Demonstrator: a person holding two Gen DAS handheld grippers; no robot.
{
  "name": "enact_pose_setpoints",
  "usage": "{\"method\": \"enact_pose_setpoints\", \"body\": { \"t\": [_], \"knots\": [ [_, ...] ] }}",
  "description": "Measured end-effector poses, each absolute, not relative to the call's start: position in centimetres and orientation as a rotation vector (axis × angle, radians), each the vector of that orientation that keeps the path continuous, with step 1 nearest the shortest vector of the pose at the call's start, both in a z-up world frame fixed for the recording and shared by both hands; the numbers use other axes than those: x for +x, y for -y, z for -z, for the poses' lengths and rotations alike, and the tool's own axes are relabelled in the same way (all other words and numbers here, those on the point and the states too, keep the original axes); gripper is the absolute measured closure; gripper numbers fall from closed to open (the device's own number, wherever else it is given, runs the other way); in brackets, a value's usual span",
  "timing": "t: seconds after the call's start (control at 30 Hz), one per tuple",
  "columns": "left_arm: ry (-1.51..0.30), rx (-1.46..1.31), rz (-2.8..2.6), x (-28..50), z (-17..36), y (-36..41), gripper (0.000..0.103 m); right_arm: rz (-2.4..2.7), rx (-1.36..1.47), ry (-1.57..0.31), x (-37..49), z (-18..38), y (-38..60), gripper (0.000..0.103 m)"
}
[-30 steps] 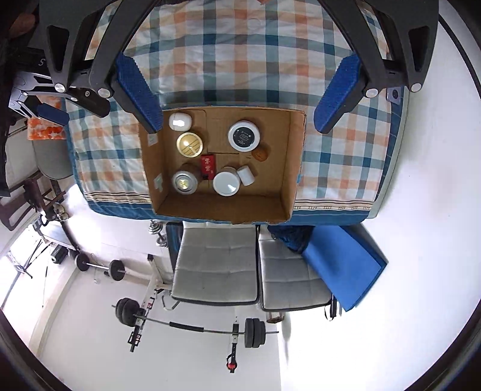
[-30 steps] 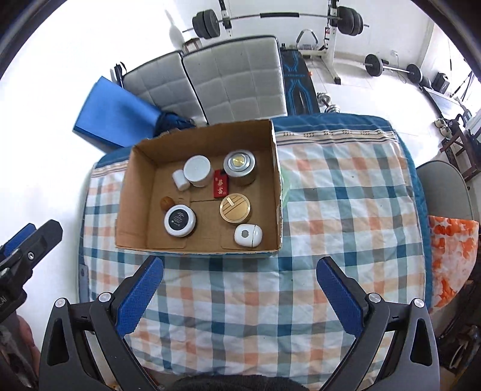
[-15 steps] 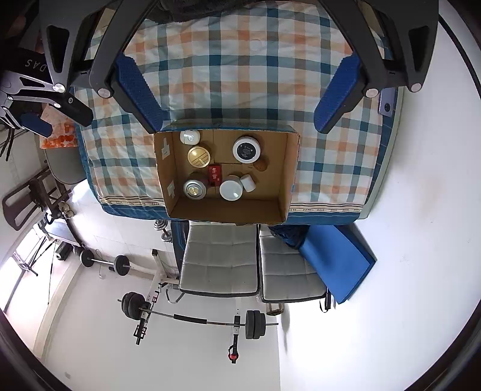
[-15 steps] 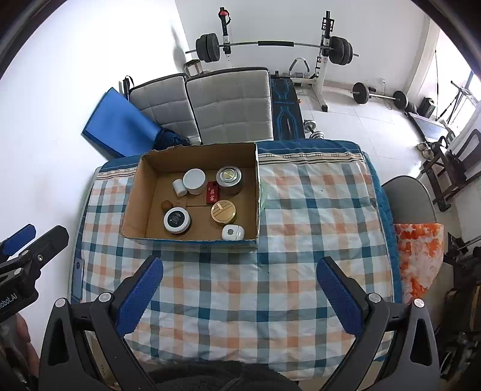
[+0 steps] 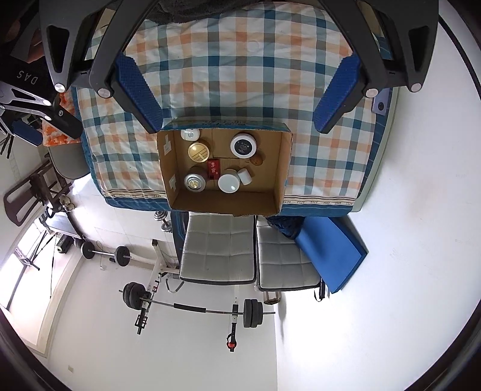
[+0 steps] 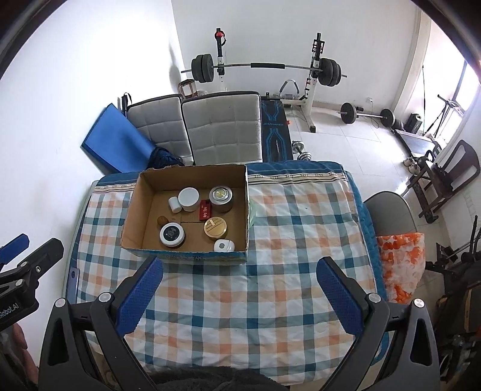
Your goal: Organize rigid objects
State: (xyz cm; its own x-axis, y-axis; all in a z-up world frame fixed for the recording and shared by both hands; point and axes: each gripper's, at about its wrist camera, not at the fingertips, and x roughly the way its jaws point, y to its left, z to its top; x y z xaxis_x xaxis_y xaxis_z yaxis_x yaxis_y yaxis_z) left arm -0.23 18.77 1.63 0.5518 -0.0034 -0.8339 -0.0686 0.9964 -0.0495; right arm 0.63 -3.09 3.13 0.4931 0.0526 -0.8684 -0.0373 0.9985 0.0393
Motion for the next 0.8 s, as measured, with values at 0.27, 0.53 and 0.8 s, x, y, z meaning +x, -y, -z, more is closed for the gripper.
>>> {"method": "enact_pose_setpoints", "body": {
  "t": [0.27,0.53,0.8],
  "knots": [
    [-0.982,-0.078,-0.029,-0.2,-2.1,-18.6,0.0,-0.038,0.023,-1.021,0.2,-4.2,3.1,0.0],
    [-0.972,-0.078,-0.023,0.0,-2.5,-18.4,0.0,-0.014,0.026,-1.007,0.1,-4.4,3.5,0.0],
    [-0.972,-0.077,-0.019,0.2,-2.6,-18.2,0.0,-0.004,0.034,-1.001,0.3,-4.6,3.5,0.0]
  ]
}}
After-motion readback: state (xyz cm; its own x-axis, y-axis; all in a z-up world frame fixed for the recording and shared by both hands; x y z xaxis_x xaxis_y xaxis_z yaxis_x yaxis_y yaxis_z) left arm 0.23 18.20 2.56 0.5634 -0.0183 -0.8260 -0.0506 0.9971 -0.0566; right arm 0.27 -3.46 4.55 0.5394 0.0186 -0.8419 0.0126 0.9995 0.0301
